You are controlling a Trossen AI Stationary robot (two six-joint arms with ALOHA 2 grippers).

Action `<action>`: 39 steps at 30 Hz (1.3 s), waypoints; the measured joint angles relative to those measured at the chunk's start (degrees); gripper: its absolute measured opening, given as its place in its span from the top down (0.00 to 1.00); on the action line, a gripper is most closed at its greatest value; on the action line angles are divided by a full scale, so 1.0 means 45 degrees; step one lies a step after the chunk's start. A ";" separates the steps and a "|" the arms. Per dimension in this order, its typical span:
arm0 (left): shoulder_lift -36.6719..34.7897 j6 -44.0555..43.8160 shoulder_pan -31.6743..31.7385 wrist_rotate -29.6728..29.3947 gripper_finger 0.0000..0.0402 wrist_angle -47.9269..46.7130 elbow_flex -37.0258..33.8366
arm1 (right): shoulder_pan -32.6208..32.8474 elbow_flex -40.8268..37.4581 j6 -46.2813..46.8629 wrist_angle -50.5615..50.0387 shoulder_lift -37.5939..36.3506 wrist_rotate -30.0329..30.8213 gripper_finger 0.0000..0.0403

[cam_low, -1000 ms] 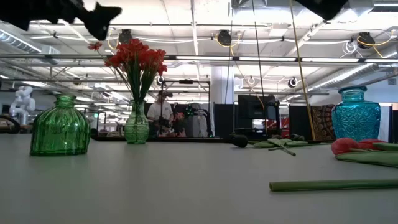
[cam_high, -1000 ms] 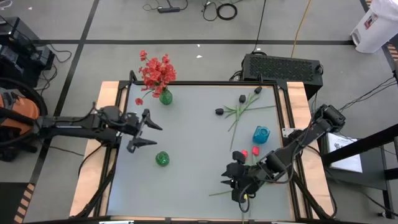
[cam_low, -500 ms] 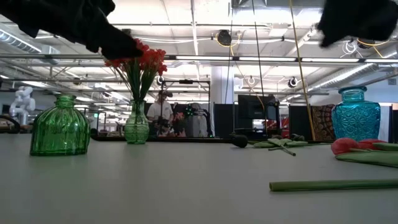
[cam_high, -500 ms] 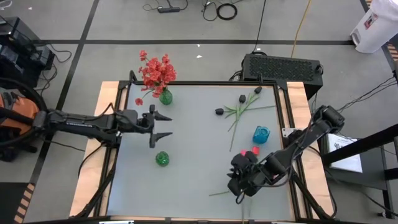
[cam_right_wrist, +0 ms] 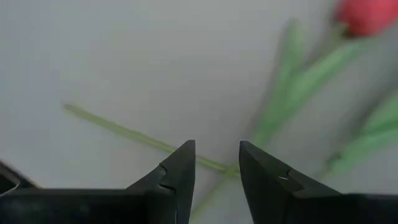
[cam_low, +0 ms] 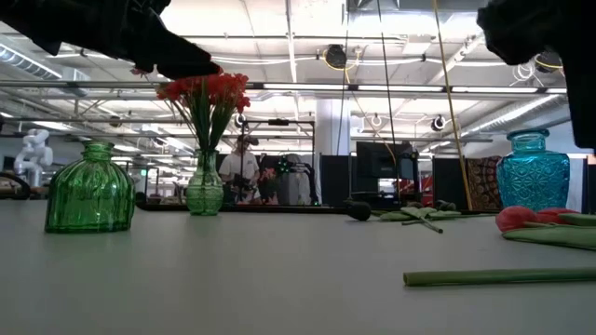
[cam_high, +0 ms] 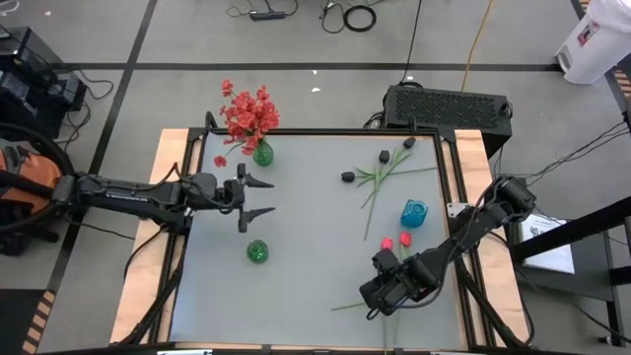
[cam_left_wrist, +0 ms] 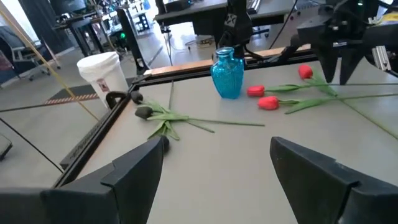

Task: Sort flowers into vase by color
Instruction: Put the top red flower into the bottom green vase

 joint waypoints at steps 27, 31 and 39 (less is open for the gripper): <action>0.0000 -0.0144 0.0000 0.0068 0.25 -0.0240 0.0000 | 0.0107 0.0000 0.2947 -0.2660 0.1177 -0.2151 0.71; 0.0000 -0.0146 0.0000 0.0068 0.25 -0.0250 0.0000 | 0.0074 0.0000 0.2765 -0.2809 0.1594 -0.2375 0.71; 0.0000 -0.0188 0.0000 0.0068 0.25 -0.0263 0.0000 | 0.0076 0.0000 0.3422 -0.2855 0.1656 -0.2419 0.71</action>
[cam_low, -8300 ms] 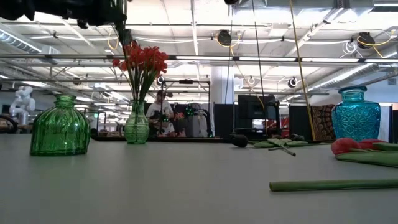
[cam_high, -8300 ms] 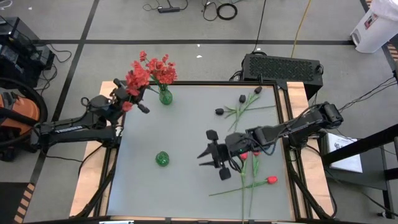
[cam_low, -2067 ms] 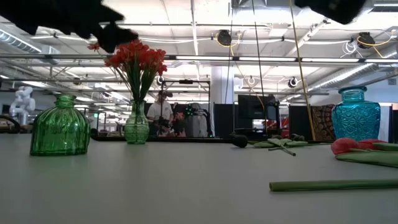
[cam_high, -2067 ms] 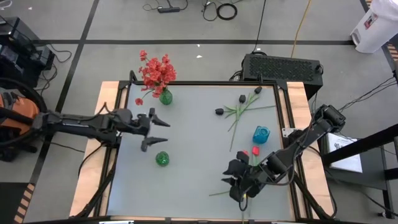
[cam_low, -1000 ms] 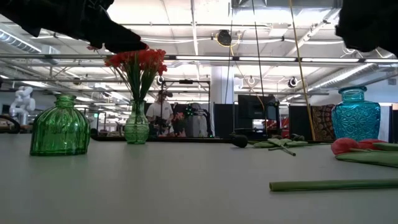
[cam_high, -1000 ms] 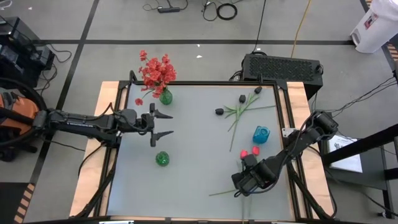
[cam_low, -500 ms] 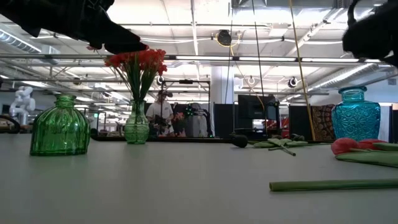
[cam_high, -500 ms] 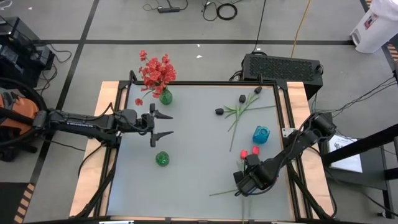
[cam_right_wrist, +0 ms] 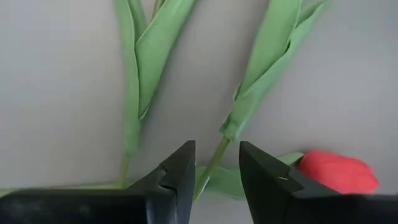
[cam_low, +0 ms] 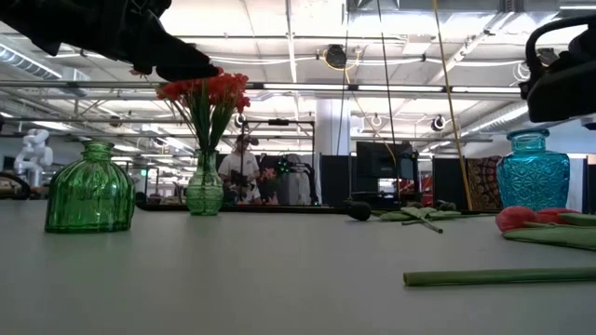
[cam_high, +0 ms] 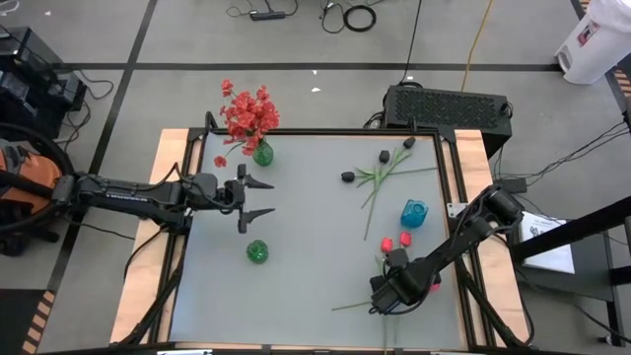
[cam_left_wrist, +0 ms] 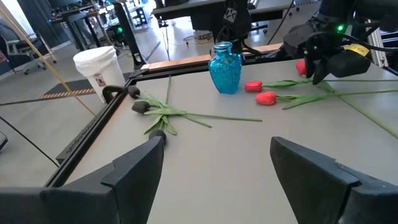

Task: Sort flowers into vase by color
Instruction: Put the top red flower into the bottom green vase

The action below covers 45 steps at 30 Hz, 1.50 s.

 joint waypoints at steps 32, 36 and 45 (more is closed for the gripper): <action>-0.0005 -0.0282 0.0000 0.0083 0.25 -0.0238 0.0000 | 0.0036 0.0005 0.0368 0.0683 0.0711 -0.0608 0.83; -0.0005 -0.0282 0.0000 0.0083 0.25 -0.0235 0.0000 | 0.0031 0.0005 0.0147 0.0709 0.0772 -0.0620 0.84; -0.0005 -0.0282 0.0000 0.0083 0.25 -0.0230 0.0000 | 0.0031 0.0005 0.0064 0.0648 0.0740 -0.0620 0.98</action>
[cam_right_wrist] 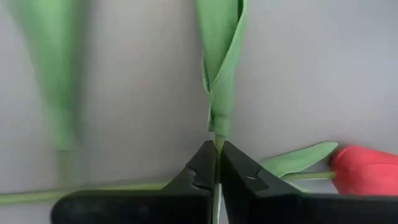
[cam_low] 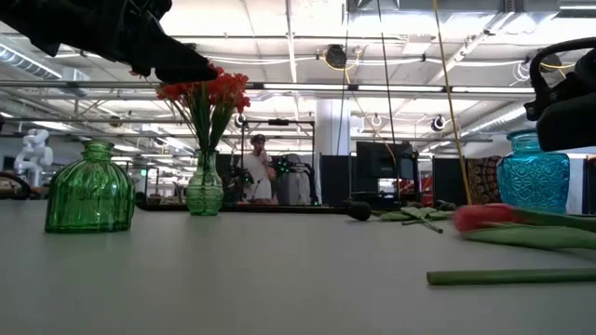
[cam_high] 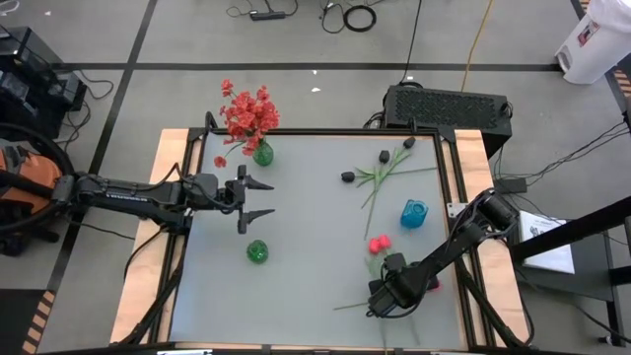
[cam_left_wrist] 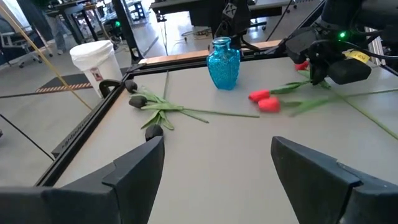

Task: Sort flowers into vase by color
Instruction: Put the top red flower into the bottom green vase

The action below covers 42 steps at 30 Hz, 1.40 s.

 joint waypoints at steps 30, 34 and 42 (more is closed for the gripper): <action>-0.0029 -0.1197 0.0000 0.3157 0.25 0.2460 0.0005 | -0.1527 0.5469 -0.6731 -0.3122 -0.0264 1.2837 1.00; -0.0029 -0.1713 -0.0005 0.4629 0.25 0.3339 0.0005 | -0.2437 0.5469 -0.9796 -0.0797 -0.0264 1.3506 1.00; -0.0027 -0.2387 -0.0005 0.4818 0.25 0.3763 0.0005 | -0.3802 0.5469 -1.7710 0.6159 -0.0264 1.3535 1.00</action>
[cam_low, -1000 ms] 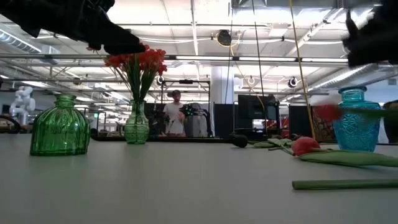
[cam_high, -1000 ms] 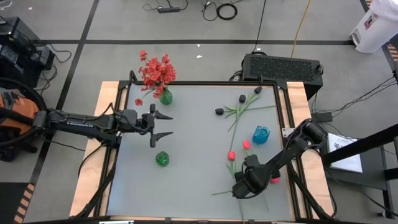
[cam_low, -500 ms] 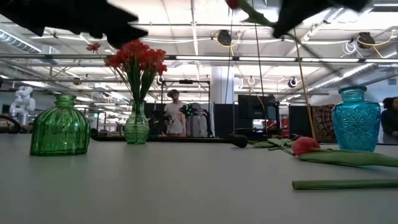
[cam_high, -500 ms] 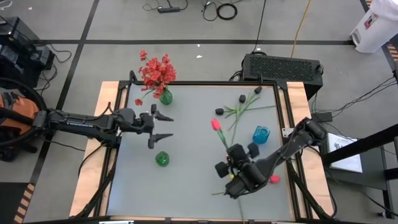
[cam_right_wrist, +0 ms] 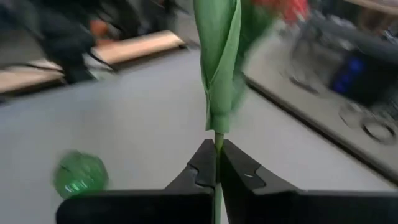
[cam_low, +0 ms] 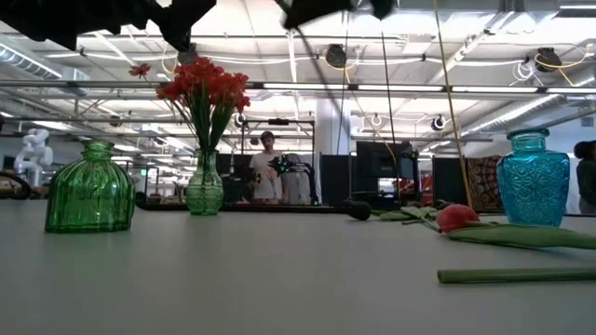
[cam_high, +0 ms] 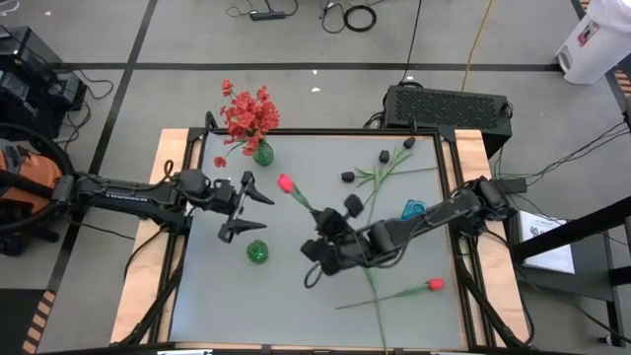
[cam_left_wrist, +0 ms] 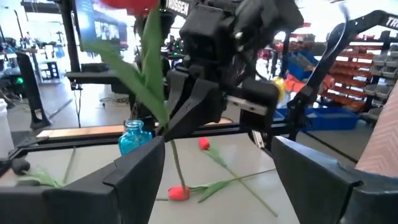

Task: Sort flowers into vase by color
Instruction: Put the top red flower into the bottom green vase

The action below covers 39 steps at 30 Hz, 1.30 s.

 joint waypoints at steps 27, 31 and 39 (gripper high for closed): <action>0.0003 -0.0629 0.0000 -0.0048 0.25 0.1559 0.0000 | -0.1394 -0.0019 -0.6014 0.7231 0.1224 -0.4913 1.00; 0.0003 -0.0629 0.0000 -0.0097 0.28 0.1556 0.0000 | -0.1426 -0.0015 -0.6014 0.7353 0.1224 -0.5259 1.00; 0.0003 -0.0619 0.0000 -0.0097 0.51 0.1556 0.0000 | -0.1458 -0.0015 -0.6014 0.7314 0.1224 -0.5247 1.00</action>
